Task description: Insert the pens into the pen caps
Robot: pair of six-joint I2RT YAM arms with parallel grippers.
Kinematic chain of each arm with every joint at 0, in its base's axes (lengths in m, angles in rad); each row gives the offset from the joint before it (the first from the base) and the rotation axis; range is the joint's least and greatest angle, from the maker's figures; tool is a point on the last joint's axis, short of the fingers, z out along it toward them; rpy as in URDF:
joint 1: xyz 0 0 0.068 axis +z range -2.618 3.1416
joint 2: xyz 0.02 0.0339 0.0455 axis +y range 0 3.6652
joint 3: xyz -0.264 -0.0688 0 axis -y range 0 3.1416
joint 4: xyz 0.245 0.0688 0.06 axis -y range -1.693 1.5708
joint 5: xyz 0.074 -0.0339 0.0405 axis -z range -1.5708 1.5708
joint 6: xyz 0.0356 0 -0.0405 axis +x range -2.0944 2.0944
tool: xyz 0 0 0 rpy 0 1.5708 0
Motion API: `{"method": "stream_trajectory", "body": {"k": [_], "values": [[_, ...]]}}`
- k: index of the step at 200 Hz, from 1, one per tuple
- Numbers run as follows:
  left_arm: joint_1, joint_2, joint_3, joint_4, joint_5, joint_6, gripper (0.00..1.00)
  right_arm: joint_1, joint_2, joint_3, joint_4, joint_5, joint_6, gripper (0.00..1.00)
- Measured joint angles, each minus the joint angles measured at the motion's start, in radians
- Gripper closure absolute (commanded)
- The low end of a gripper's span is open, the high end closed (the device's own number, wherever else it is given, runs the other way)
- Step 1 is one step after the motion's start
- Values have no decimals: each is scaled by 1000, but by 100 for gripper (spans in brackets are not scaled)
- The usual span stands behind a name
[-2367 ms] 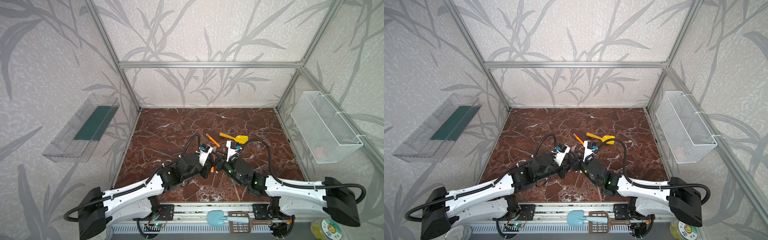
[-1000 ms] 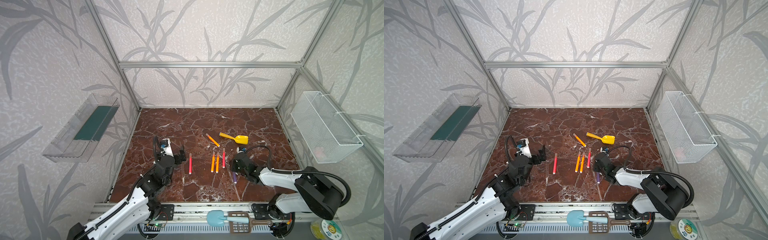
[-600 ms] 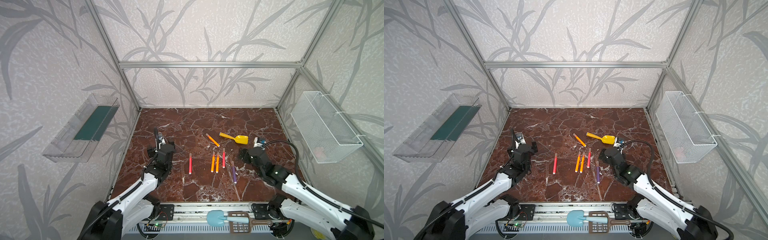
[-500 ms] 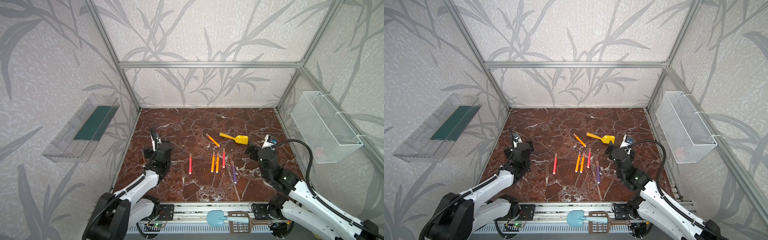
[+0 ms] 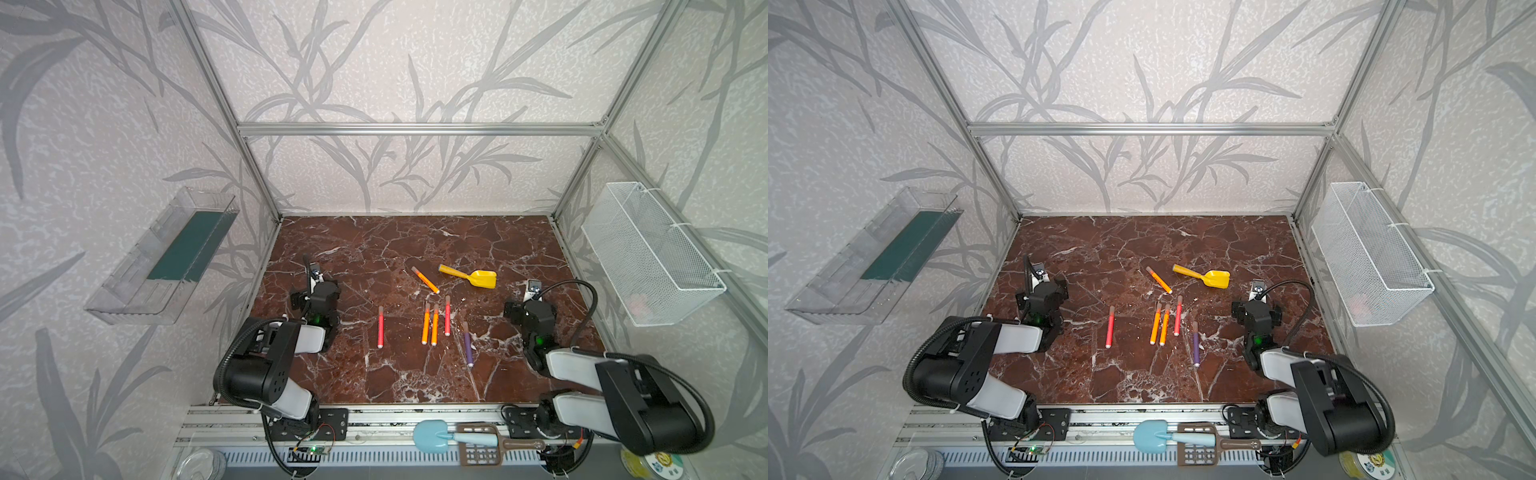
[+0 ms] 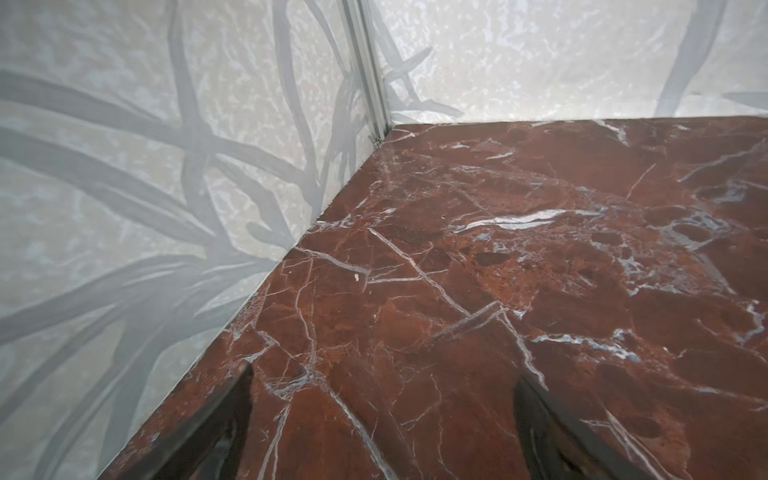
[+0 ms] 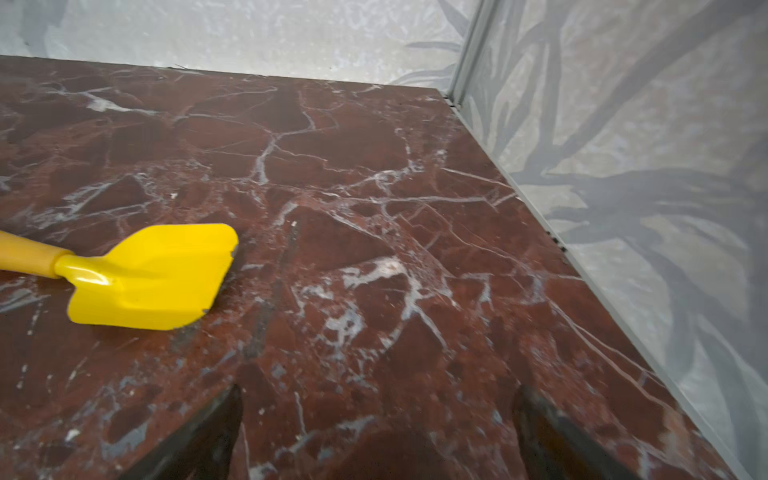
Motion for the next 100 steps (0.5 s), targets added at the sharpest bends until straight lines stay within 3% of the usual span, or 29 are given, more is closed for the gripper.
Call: {"method": "stream_trajectory", "body": {"k": [12, 22, 56, 100], "values": [[31, -1, 5, 3, 48, -7, 2, -10, 147, 36, 124, -49, -22, 1], [62, -2, 5, 11, 86, -19, 4, -16, 203, 66, 117, -85, -31, 1], [106, 27, -7, 61, 200, -35, 1, -39, 182, 148, 88, -140, -35, 1], [110, 30, -10, 75, 240, -48, 1, -37, 181, 183, 64, -175, -50, 1]]}}
